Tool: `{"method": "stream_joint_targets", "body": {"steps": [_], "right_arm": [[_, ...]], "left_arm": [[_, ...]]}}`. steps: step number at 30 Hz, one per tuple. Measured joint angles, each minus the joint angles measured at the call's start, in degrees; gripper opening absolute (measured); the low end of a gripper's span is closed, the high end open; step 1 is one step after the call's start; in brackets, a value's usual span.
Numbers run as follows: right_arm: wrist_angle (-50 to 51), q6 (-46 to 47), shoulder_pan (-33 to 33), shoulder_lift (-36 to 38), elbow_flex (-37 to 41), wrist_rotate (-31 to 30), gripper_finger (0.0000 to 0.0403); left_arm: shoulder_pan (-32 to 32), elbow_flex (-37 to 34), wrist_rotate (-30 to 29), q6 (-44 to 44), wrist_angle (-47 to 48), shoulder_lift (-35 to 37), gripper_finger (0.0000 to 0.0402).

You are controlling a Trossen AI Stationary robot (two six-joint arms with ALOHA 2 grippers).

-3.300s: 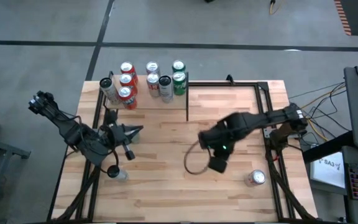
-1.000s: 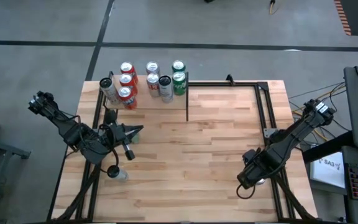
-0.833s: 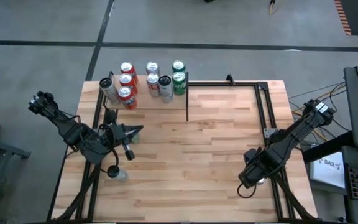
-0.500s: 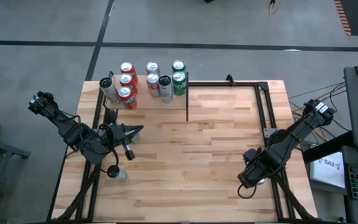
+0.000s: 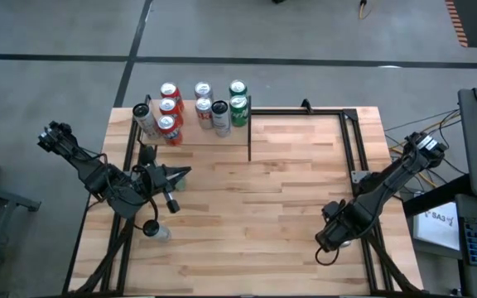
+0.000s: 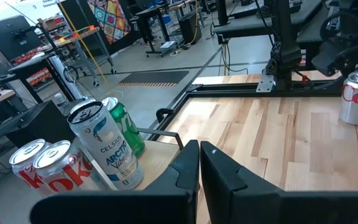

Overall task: Place canned beverage on shelf
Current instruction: Put the silver soda can aligned with the other silver soda cans on the shelf

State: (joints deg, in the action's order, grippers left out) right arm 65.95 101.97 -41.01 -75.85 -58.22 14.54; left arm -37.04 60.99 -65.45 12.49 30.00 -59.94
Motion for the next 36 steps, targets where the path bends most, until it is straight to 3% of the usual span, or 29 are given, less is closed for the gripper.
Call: {"method": "stream_joint_targets", "body": {"steps": [7, 11, 18, 23, 28, 36], "right_arm": [[-1.4, 0.9, 0.0, 0.1, 1.1, 0.1, 0.0323], [-1.2, 2.3, 0.0, 0.1, 0.8, -0.8, 0.0293], [-0.6, 3.1, 0.0, 0.1, -2.1, -7.5, 0.0284], [-0.7, 0.1, 0.6, 0.2, -6.9, -15.2, 0.0284], [-1.1, -9.0, 3.1, -0.4, -12.3, -25.9, 0.0284], [-8.4, -34.1, 10.3, -3.5, -17.5, -37.3, 0.0284]], "left_arm": [[0.0, 0.0, 0.0, 0.0, 0.0, 0.0, 0.0], [0.0, 0.0, 0.0, 0.0, 0.0, 0.0, 0.0], [0.0, 0.0, 0.1, 0.0, -0.1, -2.5, 0.0001], [0.0, 0.0, 2.5, -1.3, -1.4, -5.5, 0.0025], [0.0, -0.1, 4.7, -5.0, -5.5, -8.3, 0.0076], [0.6, -0.1, 5.2, -9.0, -11.3, -13.1, 0.0176]]}}
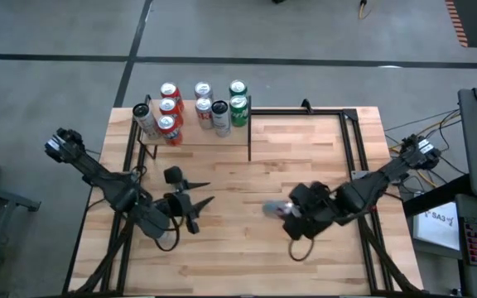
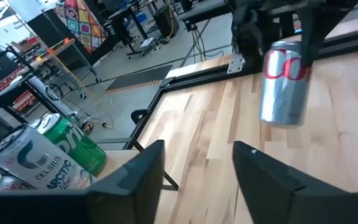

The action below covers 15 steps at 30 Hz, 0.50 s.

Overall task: Place canned beverage on shelf
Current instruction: Put the silver soda can aligned with the other silver soda cans on the shelf

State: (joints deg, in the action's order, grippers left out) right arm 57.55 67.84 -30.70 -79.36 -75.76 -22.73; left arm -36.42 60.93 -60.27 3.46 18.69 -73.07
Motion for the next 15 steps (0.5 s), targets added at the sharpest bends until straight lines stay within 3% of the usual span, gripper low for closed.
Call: {"method": "stream_joint_targets", "body": {"steps": [7, 15], "right_arm": [[-8.3, -20.7, 7.9, -5.3, -3.0, -1.7, 0.0284], [-11.4, -35.0, 14.2, -12.9, -8.4, -1.3, 0.0284]], "left_arm": [[2.2, 0.0, 0.0, 0.0, -1.6, -5.9, 0.0247], [5.4, 0.0, 1.4, 0.3, -2.8, -12.4, 0.0278]]}}
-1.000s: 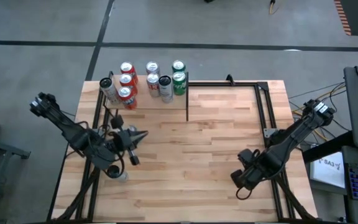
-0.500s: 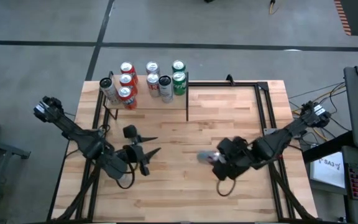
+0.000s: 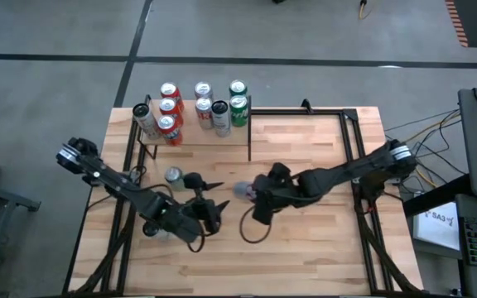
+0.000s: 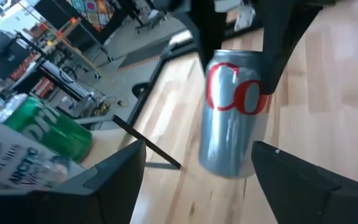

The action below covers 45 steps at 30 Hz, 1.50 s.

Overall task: Place canned beverage on shelf
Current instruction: Put the silver soda can aligned with the other silver soda cans on the shelf

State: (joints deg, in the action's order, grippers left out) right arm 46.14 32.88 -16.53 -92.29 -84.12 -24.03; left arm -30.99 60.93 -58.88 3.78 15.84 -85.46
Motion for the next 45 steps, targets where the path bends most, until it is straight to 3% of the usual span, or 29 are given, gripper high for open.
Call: {"method": "stream_joint_targets", "body": {"steps": [14, 27, 45], "right_arm": [[-0.8, -11.4, 1.0, -6.2, -10.0, 0.0, 0.0284], [-4.3, -13.8, 1.0, -6.2, -10.0, -0.1, 0.0284], [-4.7, -13.6, 1.0, -6.2, -10.0, 0.1, 0.0284]], "left_arm": [[1.8, 0.0, 1.4, 4.5, -0.4, -8.7, 0.0281], [2.1, 0.0, -3.5, 8.9, -1.9, -9.8, 0.0282], [2.0, 0.0, -4.5, 10.1, -2.5, -9.8, 0.029]]}}
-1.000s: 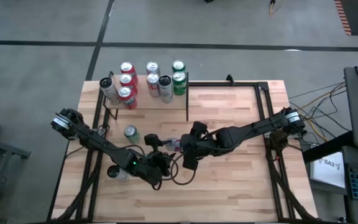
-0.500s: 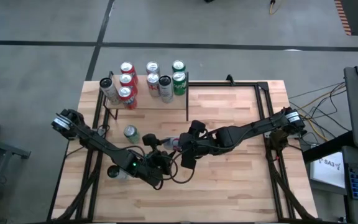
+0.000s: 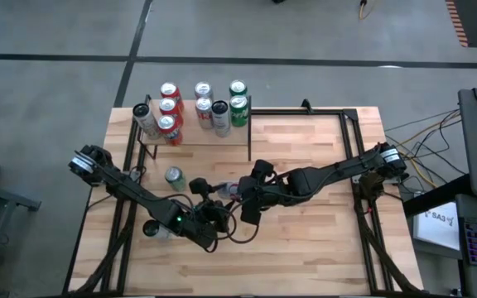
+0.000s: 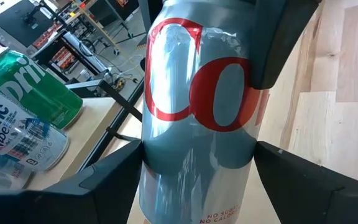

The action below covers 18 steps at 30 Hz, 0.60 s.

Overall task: Place canned beverage on shelf
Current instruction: Put the silver soda can aligned with the other silver soda cans on the shelf

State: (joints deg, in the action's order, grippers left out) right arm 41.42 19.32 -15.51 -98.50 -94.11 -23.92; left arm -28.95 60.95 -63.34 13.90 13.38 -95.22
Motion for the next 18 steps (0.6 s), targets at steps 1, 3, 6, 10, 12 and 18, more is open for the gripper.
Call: {"method": "stream_joint_targets", "body": {"steps": [1, 3, 6, 10, 12, 18], "right_arm": [[0.0, 0.1, 0.0, 0.0, 0.0, 0.1, 0.0284], [0.0, 0.1, 0.0, 0.0, 0.0, 0.2, 0.0284], [0.0, 0.1, 0.0, 0.0, 0.0, 0.1, 0.0284], [-0.2, 0.0, 0.0, 0.1, 0.0, 0.1, 0.0284], [0.2, 0.2, 0.0, 0.1, 0.0, 0.4, 0.0284], [-0.4, 0.0, 0.0, 0.1, 0.1, 0.0, 0.0284]], "left_arm": [[0.0, 0.0, 0.2, 0.2, 0.0, 0.0, 0.0291], [0.1, 0.0, 0.3, 0.4, -0.2, 0.0, 0.0293], [0.1, 0.0, -0.5, 0.3, -0.7, 0.0, 0.0295], [0.0, 0.0, -1.2, 0.2, -0.8, 0.0, 0.0296], [0.3, 0.0, 1.2, -0.2, -0.8, 0.1, 0.0297], [0.9, 0.2, -0.2, 1.6, -0.4, 0.0, 0.032]]}}
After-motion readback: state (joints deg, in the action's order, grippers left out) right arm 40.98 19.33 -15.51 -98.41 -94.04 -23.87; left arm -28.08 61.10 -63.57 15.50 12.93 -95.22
